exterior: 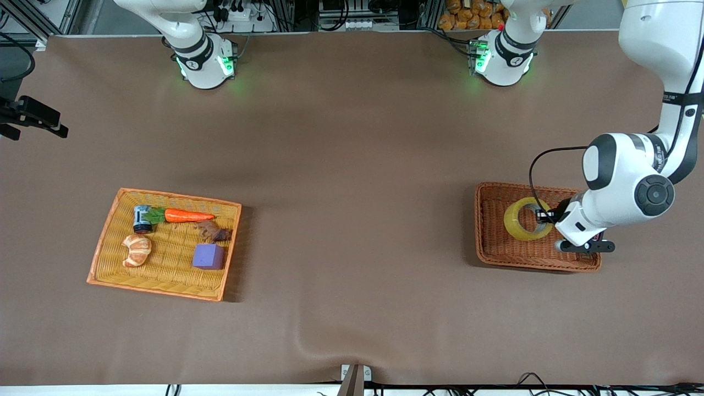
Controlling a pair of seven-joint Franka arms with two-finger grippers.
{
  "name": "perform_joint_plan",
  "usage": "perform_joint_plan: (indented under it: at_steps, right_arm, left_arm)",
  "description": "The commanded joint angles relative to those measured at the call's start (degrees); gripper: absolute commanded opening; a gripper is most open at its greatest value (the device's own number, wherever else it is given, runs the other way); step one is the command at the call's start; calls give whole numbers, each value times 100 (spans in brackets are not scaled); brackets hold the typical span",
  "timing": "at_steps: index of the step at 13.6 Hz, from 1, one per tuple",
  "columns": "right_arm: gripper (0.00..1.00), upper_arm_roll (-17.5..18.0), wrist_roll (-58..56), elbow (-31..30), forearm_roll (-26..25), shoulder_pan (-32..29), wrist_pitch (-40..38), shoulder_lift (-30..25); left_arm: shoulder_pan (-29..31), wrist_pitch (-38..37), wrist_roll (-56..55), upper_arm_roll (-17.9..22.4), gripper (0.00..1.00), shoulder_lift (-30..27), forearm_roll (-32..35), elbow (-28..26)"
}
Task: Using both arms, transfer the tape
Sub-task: 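Lower the tape into the wicker basket and open the left gripper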
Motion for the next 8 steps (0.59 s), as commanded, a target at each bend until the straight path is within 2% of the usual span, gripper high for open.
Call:
perform_joint_plan:
  at_steps: [1, 6, 7, 8]
  right_arm:
    - [100, -4, -39, 60, -76, 49, -45, 25]
    - [100, -4, -56, 51, -76, 49, -71, 25]
    - [100, -4, -65, 51, -76, 49, -62, 25]
    - [100, 5, -65, 51, -76, 49, -54, 25]
  left_arm:
    - [107, 122, 105, -52, 0, 64, 49, -65]
    - [398, 482, 448, -26, 0, 381, 66, -47]
    - [389, 483, 448, -34, 9, 442, 249, -4]
    - [406, 483, 440, -43, 65, 460, 425, 31]
